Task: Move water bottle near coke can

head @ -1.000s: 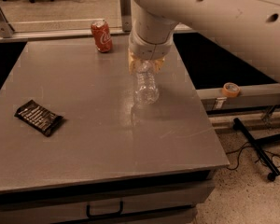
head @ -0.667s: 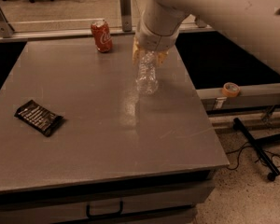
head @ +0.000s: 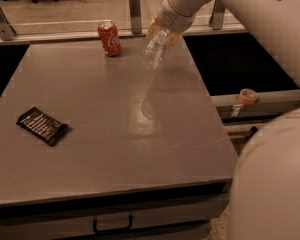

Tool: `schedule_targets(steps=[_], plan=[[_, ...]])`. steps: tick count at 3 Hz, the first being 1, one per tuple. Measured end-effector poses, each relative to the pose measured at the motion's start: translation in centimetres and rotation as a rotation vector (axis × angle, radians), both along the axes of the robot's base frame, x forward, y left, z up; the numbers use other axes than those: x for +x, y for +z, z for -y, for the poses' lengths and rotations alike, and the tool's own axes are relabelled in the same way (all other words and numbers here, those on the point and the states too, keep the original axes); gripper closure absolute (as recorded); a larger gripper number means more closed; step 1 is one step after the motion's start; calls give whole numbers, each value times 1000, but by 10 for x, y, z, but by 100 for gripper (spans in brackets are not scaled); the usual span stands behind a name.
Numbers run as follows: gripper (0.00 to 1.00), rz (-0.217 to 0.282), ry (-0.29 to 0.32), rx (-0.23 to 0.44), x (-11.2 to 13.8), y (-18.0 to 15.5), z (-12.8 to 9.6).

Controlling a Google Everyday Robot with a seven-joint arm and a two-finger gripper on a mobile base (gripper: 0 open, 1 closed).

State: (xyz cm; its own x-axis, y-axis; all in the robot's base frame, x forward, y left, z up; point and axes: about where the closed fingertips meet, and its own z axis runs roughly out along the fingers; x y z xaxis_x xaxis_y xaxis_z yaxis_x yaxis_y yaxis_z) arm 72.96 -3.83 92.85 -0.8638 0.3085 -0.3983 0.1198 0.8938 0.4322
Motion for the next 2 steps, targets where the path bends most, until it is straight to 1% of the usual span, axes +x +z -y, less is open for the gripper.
schedule_targets(steps=[1, 2], plan=[[100, 31, -31, 104, 46, -8, -18], [100, 65, -30, 184, 74, -23, -38]])
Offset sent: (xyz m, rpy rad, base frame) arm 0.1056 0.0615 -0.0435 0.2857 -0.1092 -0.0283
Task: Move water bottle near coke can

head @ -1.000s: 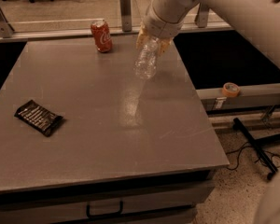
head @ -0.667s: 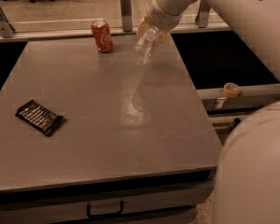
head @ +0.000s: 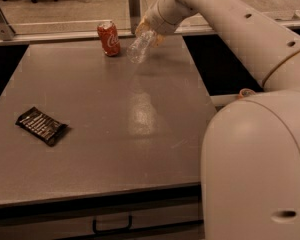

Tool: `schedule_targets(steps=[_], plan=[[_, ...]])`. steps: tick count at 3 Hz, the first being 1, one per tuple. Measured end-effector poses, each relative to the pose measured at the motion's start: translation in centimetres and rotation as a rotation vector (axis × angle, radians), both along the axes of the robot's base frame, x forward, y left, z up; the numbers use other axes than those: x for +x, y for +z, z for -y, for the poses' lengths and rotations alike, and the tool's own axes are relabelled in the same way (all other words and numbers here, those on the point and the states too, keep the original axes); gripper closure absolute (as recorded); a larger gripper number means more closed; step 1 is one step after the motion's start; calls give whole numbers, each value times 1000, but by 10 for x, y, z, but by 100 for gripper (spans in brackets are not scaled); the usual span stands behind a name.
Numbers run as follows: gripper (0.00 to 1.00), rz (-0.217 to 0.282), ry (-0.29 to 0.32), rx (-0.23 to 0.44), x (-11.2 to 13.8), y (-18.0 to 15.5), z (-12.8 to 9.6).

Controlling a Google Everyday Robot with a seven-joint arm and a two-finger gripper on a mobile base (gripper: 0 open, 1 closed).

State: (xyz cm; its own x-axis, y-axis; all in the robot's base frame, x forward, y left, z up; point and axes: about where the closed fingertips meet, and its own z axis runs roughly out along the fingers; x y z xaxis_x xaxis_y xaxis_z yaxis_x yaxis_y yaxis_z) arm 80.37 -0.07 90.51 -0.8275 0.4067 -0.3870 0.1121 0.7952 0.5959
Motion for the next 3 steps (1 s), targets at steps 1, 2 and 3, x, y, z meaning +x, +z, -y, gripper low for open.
schedule_targets(steps=[1, 2, 3], plan=[[83, 9, 25, 15, 11, -10, -19], [58, -11, 46, 17, 12, -22, -36], [35, -19, 58, 6, 11, -26, -45]])
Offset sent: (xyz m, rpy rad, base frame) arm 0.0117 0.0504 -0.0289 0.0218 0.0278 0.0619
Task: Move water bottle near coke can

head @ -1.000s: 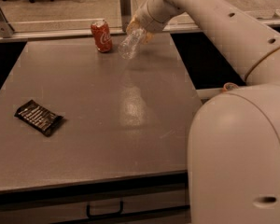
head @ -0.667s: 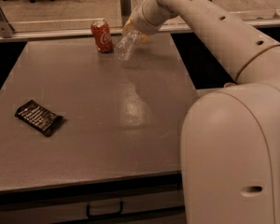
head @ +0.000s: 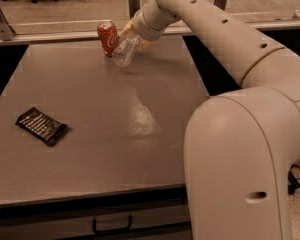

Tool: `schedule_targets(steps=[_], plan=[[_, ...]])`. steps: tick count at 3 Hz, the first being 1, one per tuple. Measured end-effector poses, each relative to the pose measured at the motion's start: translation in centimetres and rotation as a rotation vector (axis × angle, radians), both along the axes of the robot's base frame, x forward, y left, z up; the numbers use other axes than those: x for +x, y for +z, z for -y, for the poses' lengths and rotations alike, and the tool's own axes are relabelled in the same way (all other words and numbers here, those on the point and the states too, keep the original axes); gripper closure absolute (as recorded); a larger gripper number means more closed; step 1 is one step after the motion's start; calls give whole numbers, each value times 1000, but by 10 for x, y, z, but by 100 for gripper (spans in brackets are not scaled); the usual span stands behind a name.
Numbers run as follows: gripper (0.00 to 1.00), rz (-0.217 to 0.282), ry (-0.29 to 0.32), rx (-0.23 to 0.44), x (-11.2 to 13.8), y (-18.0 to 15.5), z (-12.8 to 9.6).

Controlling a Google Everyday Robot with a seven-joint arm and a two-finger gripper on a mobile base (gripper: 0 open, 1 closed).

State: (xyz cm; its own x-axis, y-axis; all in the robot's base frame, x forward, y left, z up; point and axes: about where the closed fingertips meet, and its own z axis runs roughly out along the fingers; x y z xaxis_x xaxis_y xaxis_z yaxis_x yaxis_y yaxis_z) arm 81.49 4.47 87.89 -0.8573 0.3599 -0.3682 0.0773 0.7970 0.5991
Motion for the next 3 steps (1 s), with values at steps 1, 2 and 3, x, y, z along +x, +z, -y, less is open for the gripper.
schedule_targets(steps=[1, 2, 3], plan=[[12, 0, 18, -10, -3, -1, -9], [0, 1, 27, -24, -6, -1, -13], [0, 3, 30, -34, -10, -1, -15]])
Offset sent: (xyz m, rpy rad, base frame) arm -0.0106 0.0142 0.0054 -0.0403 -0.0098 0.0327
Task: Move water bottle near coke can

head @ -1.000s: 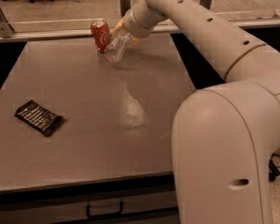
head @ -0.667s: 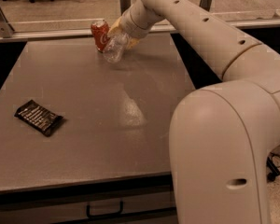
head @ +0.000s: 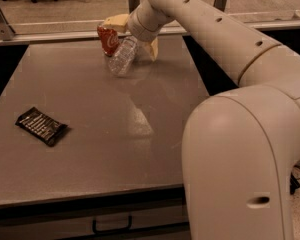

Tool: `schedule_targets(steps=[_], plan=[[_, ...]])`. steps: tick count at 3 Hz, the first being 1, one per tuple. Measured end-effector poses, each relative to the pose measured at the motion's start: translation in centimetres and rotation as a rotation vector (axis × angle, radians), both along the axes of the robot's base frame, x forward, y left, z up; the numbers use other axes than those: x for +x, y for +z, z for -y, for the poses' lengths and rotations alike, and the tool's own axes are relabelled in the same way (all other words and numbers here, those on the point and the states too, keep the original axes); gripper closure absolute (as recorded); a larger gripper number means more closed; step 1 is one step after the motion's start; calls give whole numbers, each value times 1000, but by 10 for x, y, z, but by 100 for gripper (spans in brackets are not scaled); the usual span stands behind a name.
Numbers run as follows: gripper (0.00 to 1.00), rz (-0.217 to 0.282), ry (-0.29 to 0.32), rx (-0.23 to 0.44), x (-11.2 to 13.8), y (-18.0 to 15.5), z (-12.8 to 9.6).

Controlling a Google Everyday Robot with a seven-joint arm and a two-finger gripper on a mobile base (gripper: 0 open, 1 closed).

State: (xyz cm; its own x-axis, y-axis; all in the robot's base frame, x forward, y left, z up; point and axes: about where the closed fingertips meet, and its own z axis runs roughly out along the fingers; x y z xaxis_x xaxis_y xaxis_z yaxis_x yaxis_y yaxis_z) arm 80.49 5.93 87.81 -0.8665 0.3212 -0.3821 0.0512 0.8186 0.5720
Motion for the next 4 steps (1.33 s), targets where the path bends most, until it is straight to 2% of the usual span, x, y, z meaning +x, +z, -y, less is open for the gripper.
schedule_targets(steps=[1, 2, 3, 4], plan=[[0, 15, 9, -2, -2, 5, -1], [0, 37, -20, 9, -3, 20, 14], [0, 98, -110, 24, -5, 55, 58], [0, 198, -234, 33, -12, 102, 114]])
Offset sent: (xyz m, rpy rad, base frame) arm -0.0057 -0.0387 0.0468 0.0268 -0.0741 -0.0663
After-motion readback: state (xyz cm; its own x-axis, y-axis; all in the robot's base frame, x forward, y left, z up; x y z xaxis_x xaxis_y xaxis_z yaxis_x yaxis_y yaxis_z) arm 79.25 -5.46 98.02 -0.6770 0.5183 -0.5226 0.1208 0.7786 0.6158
